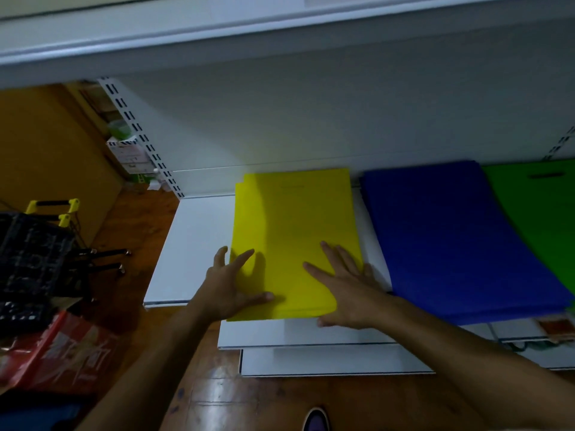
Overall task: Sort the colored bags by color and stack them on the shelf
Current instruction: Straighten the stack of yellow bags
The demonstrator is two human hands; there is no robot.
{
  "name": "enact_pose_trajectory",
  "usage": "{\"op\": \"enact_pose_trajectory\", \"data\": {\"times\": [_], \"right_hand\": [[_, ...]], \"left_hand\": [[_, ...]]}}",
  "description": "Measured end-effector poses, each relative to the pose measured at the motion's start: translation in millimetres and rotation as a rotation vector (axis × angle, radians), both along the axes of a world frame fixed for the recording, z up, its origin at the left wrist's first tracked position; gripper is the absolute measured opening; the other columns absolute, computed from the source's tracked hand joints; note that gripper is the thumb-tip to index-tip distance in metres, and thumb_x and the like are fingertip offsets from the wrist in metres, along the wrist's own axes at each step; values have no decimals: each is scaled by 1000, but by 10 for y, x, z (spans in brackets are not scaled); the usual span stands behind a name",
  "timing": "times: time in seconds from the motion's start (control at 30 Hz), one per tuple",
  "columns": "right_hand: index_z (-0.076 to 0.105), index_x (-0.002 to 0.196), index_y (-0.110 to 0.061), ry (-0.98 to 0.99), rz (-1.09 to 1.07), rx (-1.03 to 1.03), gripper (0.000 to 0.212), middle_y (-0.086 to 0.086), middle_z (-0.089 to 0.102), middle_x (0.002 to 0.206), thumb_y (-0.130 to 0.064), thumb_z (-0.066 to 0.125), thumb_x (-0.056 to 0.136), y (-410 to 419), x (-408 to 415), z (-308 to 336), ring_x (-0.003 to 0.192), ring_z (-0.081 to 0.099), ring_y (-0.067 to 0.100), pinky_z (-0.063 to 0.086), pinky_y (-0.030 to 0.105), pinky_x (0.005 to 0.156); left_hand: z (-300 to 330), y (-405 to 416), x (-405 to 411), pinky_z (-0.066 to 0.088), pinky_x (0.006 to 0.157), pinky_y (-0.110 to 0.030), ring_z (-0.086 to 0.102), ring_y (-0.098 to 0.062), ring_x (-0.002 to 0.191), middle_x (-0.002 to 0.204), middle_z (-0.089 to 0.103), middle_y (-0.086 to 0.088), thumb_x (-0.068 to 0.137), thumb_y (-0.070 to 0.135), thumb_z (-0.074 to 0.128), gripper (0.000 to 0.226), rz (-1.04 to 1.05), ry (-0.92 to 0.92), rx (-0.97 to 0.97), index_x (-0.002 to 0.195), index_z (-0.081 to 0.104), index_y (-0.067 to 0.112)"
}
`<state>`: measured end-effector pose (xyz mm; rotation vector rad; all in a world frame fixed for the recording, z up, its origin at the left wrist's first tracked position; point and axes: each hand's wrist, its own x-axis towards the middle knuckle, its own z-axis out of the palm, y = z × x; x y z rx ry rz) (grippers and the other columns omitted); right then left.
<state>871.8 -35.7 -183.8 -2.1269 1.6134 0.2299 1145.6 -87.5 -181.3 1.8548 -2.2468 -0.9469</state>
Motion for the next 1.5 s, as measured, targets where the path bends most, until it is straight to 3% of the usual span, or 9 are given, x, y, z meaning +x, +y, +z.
{"op": "enact_pose_trajectory", "data": {"times": [0.17,0.33,0.6,0.73,0.83,0.93,1.07,1.33,1.5], "right_hand": [[-8,150,-46,-34,22,-4,107,-9,-39,152,-61,68,77,19,83,-18,144,-29,25,9,67,112],[-3,151,-44,-34,-34,-54,108,-7,-34,155,-63,70,74,1,14,-25,145,-22,24,14,64,113],[8,150,-47,-26,19,-137,92,-4,-21,159,-55,68,81,44,-92,-66,147,-9,21,23,55,114],[10,151,-46,-104,11,-89,95,-9,-22,159,-66,65,76,57,-99,-16,147,-14,18,14,58,115],[15,151,-43,-260,-169,-108,92,-9,-15,161,-81,49,74,-32,-110,25,148,-8,18,12,54,118],[20,153,-31,-360,-350,-119,75,0,-8,162,-55,54,91,-124,-90,5,148,2,22,20,41,117],[23,152,-26,-299,-412,-140,65,4,-6,162,-39,52,96,-182,-154,-14,148,1,25,20,39,116],[9,155,-25,-27,-262,-236,72,7,-13,162,-58,36,97,-156,-109,0,148,-16,24,-7,49,119],[4,156,-26,-82,-208,-136,74,3,-14,162,-59,35,97,-214,-158,-15,149,-12,21,2,40,121]], "left_hand": [[-106,158,6,35,107,-58,17,-47,140,158,-18,2,38,88,64,129,-195,-218,-70,149,13,44],[-179,151,97,49,94,-50,45,-42,123,155,16,-3,58,53,85,76,-148,-107,-233,122,49,32],[-275,221,102,45,94,-43,45,-41,120,153,26,-4,67,45,83,38,-191,-104,-316,90,58,26],[-188,184,165,49,89,-43,47,-37,119,154,23,-3,59,63,78,49,-235,-65,-253,86,54,30],[-38,33,162,53,86,-42,50,-27,114,149,27,-2,59,85,59,72,-63,78,-185,106,54,31],[-34,-249,78,49,94,-48,52,-35,117,141,42,-16,88,50,57,54,161,167,-150,136,47,27],[-163,-435,-60,49,90,-44,54,-37,115,135,51,-21,89,9,62,48,128,148,-77,134,52,22],[-65,-408,-313,40,99,-39,45,-34,126,137,45,-19,81,13,71,54,97,141,-62,132,53,16],[26,-347,-401,40,98,-35,45,-31,126,139,41,-15,64,35,61,72,89,148,-15,134,51,19]]}}
